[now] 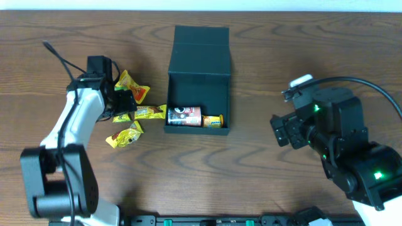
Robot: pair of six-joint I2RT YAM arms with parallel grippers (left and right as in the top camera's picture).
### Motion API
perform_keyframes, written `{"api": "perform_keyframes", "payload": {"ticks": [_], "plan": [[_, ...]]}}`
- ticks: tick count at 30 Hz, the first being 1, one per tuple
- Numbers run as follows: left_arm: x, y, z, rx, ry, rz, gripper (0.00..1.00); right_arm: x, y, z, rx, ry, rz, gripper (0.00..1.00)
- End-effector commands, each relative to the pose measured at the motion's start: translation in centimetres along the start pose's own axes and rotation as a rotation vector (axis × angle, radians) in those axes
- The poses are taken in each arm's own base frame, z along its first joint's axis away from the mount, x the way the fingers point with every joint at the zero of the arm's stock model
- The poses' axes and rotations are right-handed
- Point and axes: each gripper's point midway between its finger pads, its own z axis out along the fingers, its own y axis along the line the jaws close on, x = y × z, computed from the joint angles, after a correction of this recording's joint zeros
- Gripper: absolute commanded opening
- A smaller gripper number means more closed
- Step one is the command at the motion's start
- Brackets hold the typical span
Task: Pack container
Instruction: 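Reach the left gripper to the green-yellow candy packet and grasp it, then carry the candy packet over the box and lower it inside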
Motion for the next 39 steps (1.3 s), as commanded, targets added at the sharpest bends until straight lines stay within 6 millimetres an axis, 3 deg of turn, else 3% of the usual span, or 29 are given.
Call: {"api": "perform_keyframes", "payload": {"ticks": [1,3,4,11,13,16,18,22,25,30,35,39], "plan": [[-0.8,0.8,0.9,-0.062,-0.01,0.026,0.98,0.2,-1.7,-0.1,0.059,0.006,0.052,0.99],[-1.0,0.8,1.6,-0.065,-0.008,0.046,1.0,0.3,-2.4,-0.1,0.077,0.01,0.071,0.99],[-1.2,0.7,2.0,-0.066,-0.008,0.062,0.92,0.4,-2.7,-0.1,0.086,0.013,0.08,0.99],[-1.8,0.5,3.9,-0.064,-0.013,0.103,0.74,0.7,-3.6,-0.1,0.108,0.019,0.104,0.99],[-1.9,0.4,4.2,-0.063,-0.014,0.102,0.61,0.7,-3.6,-0.1,0.108,0.019,0.105,0.99],[-2.3,0.3,4.3,-0.06,-0.03,0.101,0.28,0.6,-3.6,-0.1,0.108,0.018,0.105,0.99],[-2.3,0.3,4.2,-0.059,-0.031,0.1,0.15,0.6,-3.6,-0.1,0.108,0.018,0.105,0.99],[-2.8,0.2,3.6,-0.059,-0.032,0.101,0.06,0.6,-3.6,0.3,0.108,0.026,0.103,0.99],[-4.1,0.0,1.9,-0.058,-0.039,0.092,0.06,0.5,-3.7,0.5,0.113,0.027,0.103,0.99],[-8.2,-1.3,-4.2,-0.042,-0.102,0.101,0.06,0.5,-4.7,0.6,0.142,0.028,0.127,0.99],[-10.8,-6.9,-10.4,0.022,-0.236,0.185,0.05,1.0,-6.5,0.5,0.193,0.034,0.174,0.99],[-9.9,-13.6,-11.7,0.107,-0.294,0.185,0.06,1.6,-8.0,0.2,0.234,0.039,0.249,0.99]]}}
